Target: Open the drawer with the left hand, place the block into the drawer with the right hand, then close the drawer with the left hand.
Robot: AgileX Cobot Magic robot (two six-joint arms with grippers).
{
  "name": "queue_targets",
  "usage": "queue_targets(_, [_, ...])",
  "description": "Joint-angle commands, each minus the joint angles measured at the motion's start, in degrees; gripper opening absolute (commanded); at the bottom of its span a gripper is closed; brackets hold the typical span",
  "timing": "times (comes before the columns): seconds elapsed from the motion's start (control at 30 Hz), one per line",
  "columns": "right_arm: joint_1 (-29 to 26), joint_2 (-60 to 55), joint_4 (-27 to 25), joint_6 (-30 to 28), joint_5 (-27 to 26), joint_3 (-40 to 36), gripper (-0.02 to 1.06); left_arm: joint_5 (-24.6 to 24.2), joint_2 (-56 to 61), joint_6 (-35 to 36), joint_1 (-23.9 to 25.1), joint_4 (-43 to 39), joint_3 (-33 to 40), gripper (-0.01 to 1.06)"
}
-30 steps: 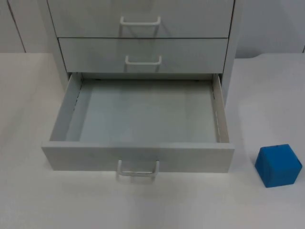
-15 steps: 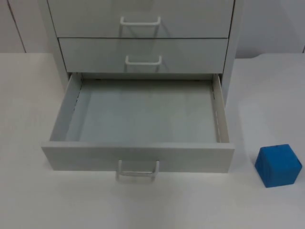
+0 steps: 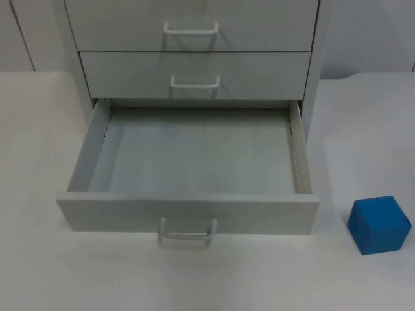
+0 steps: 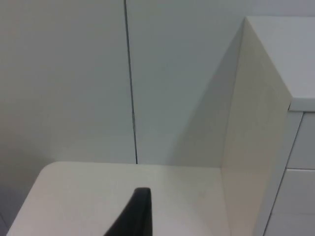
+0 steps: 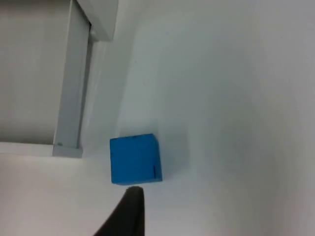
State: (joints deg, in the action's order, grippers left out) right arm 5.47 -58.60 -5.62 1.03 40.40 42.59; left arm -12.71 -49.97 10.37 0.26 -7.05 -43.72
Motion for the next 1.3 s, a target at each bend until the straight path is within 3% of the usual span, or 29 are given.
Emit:
queue_targets(0.0, [0.0,-2.0,-0.5,-0.6,-2.2,-0.3,1.05,-1.0,0.0,-0.1,-0.3,0.0,0.0,1.05])
queue_targets(0.2, [0.8,-9.1,-0.3,-0.6,-6.0,-0.3,1.05,-1.7,0.0,-0.2,-0.3,0.1,0.0,1.05])
queue_targets(0.3, [7.4,-13.8,1.1,1.4,-9.4,-0.3,1.05,-1.7,0.0,-0.2,-0.3,0.7,0.0,1.05])
queue_targets(0.33, [7.4,-13.8,1.1,1.4,-9.4,-0.3,1.05,-1.7,0.0,-0.2,-0.3,0.7,0.0,1.05])
queue_targets(0.47, [14.0,-21.4,9.9,14.4,-14.3,-0.3,1.05,-1.7,0.0,-0.2,-0.3,0.6,0.0,1.05])
queue_targets(0.87, [14.6,-35.2,9.8,17.6,-22.6,-0.3,1.05,-1.8,0.0,-0.2,-0.3,0.1,0.0,1.05])
queue_targets(1.27, [14.6,-41.5,9.8,19.0,-26.8,-0.3,1.05,-1.8,0.0,-0.2,-0.3,-1.4,0.0,1.05])
